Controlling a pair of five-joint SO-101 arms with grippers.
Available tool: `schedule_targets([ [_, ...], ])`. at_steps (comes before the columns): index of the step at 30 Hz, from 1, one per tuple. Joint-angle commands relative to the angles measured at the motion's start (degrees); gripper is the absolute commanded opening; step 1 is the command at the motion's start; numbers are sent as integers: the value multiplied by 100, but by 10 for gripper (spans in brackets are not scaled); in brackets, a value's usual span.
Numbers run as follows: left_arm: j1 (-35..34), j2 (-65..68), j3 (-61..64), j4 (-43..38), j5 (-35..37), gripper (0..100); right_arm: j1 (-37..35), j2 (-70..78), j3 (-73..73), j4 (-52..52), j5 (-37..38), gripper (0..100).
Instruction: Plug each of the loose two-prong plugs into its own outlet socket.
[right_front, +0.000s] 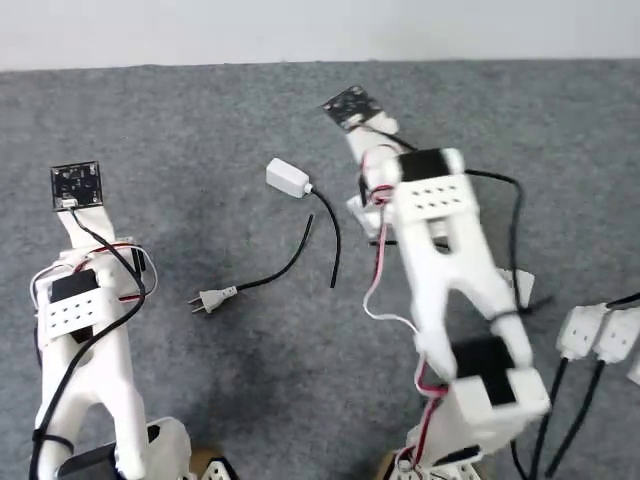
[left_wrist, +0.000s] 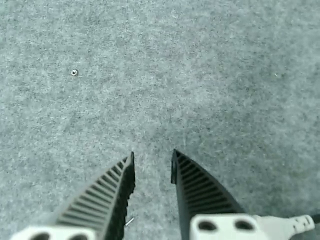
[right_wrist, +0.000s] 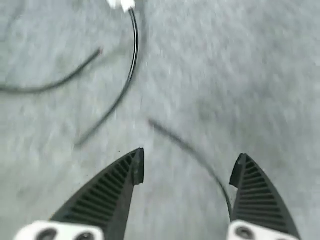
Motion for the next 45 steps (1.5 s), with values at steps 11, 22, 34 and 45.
schedule_targets([
  [11,26,-123,-84,-334,35,116,-479,1552,-774,-2554,-62,269],
  [22,26,-123,-84,-334,35,116,-699,1947,-730,-2018,-53,269],
  [34,26,-123,-84,-316,18,116,-681,2404,-712,-2149,677,20],
  [45,26,-123,-84,-316,18,116,-927,1376,-686,-31,-1433,8],
])
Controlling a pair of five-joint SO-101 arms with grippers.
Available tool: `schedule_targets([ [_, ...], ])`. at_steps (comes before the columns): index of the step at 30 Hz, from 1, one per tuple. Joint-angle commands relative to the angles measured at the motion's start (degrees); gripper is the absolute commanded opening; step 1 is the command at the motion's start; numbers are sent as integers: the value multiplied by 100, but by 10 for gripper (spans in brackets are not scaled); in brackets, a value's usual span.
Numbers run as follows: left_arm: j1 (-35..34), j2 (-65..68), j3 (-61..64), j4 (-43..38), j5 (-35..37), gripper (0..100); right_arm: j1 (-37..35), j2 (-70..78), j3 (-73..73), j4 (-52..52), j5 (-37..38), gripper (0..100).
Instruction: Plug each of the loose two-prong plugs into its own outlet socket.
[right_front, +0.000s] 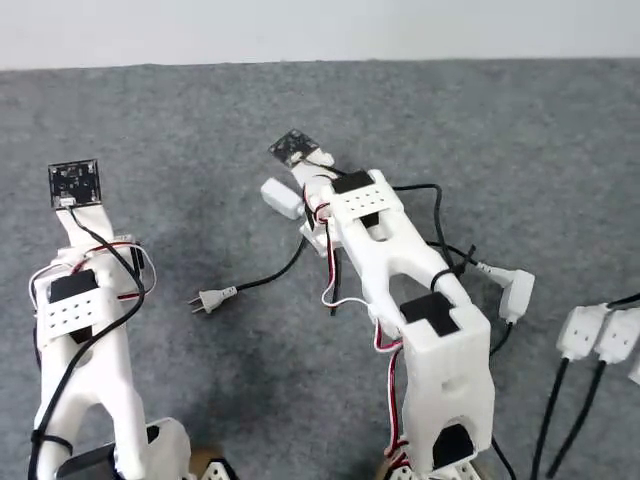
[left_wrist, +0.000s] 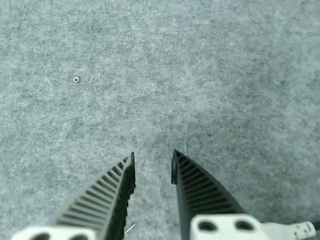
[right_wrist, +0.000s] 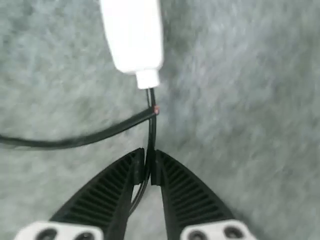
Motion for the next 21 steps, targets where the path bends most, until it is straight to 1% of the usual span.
schedule_targets([
  [1,26,-123,-84,-176,18,116,-127,-629,-141,813,-1073,8],
  [3,26,-123,-84,-176,18,116,-224,-813,97,1068,-1503,8],
  [5,26,-123,-84,-176,18,116,-382,-1174,651,1033,-1785,8],
  [7,26,-123,-84,-176,18,116,-620,-1727,1486,681,-1987,8],
  [12,26,-123,-84,-176,18,116,-1341,-3767,3974,-646,-2444,8],
  [15,26,-123,-75,-176,18,116,-1411,-4514,4853,-1402,-2382,11],
  [17,26,-123,-75,-176,18,116,-1332,-4549,5011,-1455,-2215,50],
  [21,26,-123,-75,-167,18,116,-1332,-4198,4985,-1314,-2163,229],
])
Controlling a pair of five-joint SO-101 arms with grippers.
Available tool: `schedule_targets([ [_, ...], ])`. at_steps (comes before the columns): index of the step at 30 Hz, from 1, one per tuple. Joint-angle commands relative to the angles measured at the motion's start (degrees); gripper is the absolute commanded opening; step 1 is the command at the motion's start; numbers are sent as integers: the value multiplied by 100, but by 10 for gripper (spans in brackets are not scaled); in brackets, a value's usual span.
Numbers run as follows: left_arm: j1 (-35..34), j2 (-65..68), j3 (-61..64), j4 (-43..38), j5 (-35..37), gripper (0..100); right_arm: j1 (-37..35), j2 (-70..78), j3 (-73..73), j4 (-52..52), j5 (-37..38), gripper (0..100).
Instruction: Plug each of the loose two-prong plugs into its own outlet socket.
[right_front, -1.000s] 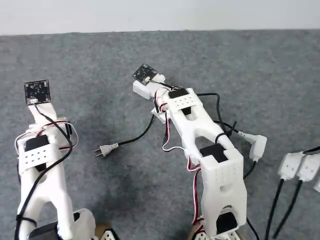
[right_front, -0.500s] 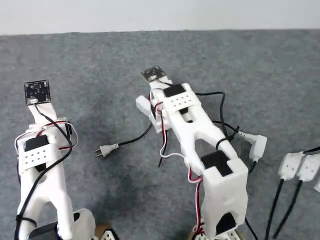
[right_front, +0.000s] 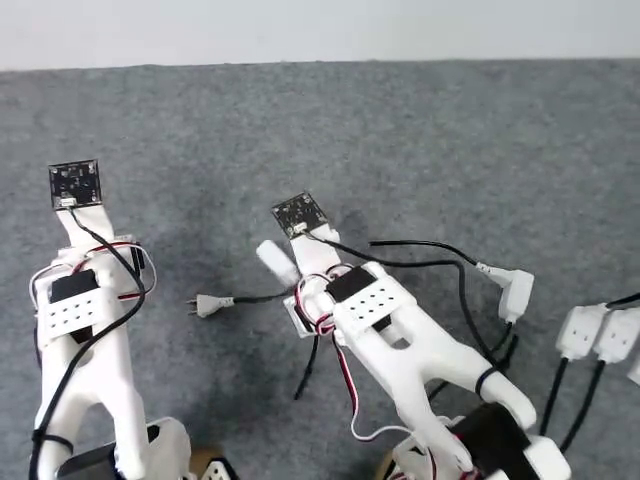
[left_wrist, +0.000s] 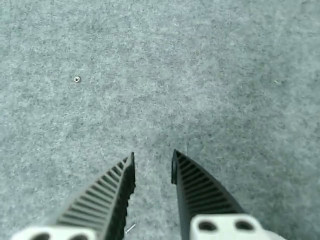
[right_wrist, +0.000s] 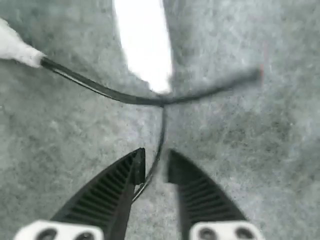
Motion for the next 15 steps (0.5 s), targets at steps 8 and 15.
schedule_targets([
  [8,35,-123,-75,-167,18,116,136,365,-1187,1095,246,327],
  [15,26,-123,-75,-167,26,116,127,400,-1767,936,510,3],
])
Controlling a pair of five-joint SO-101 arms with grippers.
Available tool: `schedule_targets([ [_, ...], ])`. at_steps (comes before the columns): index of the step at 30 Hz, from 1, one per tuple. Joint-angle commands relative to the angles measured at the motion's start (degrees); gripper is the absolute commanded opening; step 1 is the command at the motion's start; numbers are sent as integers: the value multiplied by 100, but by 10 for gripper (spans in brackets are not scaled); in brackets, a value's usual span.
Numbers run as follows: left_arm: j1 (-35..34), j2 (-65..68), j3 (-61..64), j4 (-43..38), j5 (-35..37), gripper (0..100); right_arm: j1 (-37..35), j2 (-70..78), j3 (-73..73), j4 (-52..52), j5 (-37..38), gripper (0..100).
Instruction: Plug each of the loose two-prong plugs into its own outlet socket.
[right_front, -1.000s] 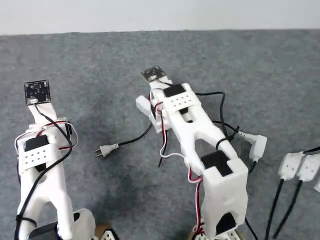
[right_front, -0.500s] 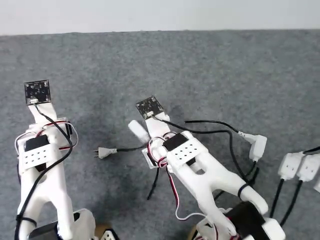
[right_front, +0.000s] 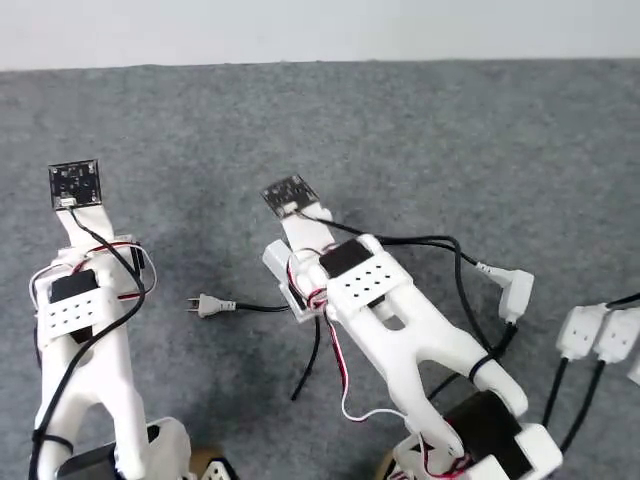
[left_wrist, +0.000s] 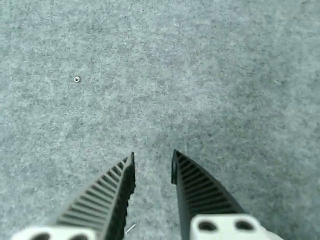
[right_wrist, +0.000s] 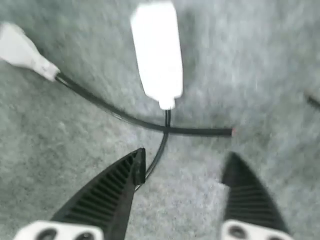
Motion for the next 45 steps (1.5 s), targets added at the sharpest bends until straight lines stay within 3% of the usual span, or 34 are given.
schedule_targets([
  [1,9,-132,-84,-167,35,116,-40,-13,-404,-277,105,8],
  [7,-598,-149,-295,-176,826,115,-963,22,-167,-927,791,29],
  [12,-624,-132,-312,-176,818,115,-1253,295,79,-1877,791,95],
  [17,-624,-132,-312,-176,818,115,-1288,1200,-360,-1938,1055,177],
  [27,-747,-132,-338,-176,818,115,-1349,2642,-1978,-576,1407,190],
  [29,-747,-132,-338,-176,818,115,-1341,2800,-2180,-453,1415,147],
  [32,-747,-132,-330,-176,818,116,-1305,2941,-2426,-251,1415,0],
  [33,-747,-132,-330,-176,818,116,-1262,2941,-2453,-180,1415,11],
  [38,-659,-132,-312,-176,809,116,-1218,2571,-2576,409,1415,9],
  [45,-651,-132,-312,-176,809,116,-927,971,-2532,1560,1363,9],
])
